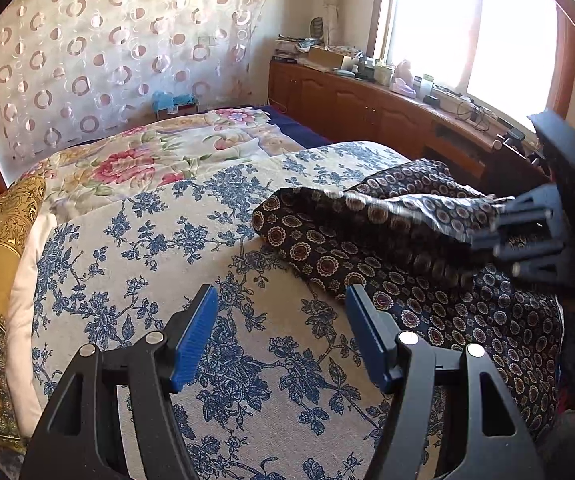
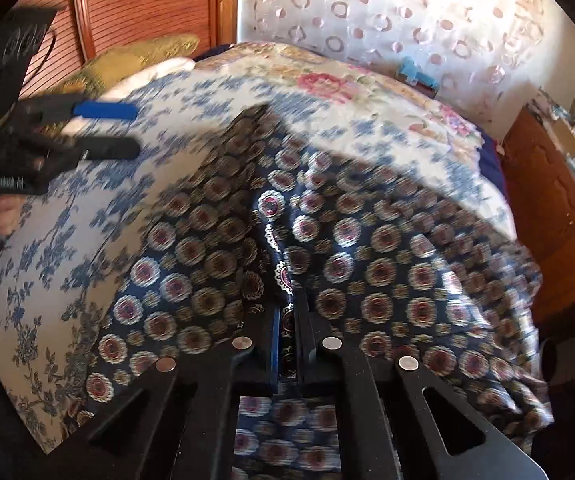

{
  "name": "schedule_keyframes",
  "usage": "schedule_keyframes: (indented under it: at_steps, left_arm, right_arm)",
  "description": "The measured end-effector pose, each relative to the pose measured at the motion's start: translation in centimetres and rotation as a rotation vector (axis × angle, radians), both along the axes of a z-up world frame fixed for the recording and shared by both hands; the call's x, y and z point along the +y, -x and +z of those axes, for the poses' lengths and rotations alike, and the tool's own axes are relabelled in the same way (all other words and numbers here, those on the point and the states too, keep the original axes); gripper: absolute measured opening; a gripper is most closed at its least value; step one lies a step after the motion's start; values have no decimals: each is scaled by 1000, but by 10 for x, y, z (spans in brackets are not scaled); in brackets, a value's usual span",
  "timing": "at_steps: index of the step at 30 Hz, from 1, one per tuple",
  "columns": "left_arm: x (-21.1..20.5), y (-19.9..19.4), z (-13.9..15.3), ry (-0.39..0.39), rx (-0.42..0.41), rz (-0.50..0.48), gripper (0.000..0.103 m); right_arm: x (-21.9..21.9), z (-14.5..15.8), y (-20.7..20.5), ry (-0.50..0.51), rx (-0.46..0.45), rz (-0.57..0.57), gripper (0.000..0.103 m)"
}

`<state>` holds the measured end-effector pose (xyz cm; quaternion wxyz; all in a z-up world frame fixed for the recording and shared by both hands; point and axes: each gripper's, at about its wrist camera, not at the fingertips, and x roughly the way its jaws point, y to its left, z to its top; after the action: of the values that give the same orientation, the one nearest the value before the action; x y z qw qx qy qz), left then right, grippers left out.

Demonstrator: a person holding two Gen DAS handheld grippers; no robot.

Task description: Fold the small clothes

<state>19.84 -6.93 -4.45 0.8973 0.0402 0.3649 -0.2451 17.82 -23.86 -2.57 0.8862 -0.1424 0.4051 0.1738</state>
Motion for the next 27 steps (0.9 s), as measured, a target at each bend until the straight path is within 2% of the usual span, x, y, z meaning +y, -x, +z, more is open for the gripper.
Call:
schedule_keyframes:
  at_steps: [4, 8, 14, 15, 16, 17, 18, 22, 27]
  left_arm:
    - [0, 0, 1, 9, -2, -9, 67]
    - [-1, 2, 1, 5, -3, -11, 67]
    - [-3, 3, -1, -6, 3, -4, 67]
    - [-3, 4, -1, -7, 4, -4, 67]
    - [-4, 5, -1, -9, 6, -4, 67]
    - [-5, 5, -1, -12, 6, -4, 67]
    - [-6, 6, -1, -13, 6, -3, 67]
    - [-10, 12, 2, -16, 2, -6, 67]
    - [-12, 22, 6, -13, -6, 7, 67]
  right_arm:
    - [-35, 32, -24, -6, -62, -75, 4]
    - [-72, 52, -58, -10, -94, -146, 4]
    - [-99, 45, -109, 84, -146, -260, 4]
    - [-108, 40, -117, 63, -133, -295, 6]
    - [-109, 36, -123, 54, -121, -318, 18]
    - [-114, 33, -124, 61, -119, -344, 27]
    - [-116, 31, -122, 64, -121, -364, 42]
    - [-125, 30, -101, 11, -134, -371, 44]
    - [-123, 31, -48, -75, -154, -330, 44]
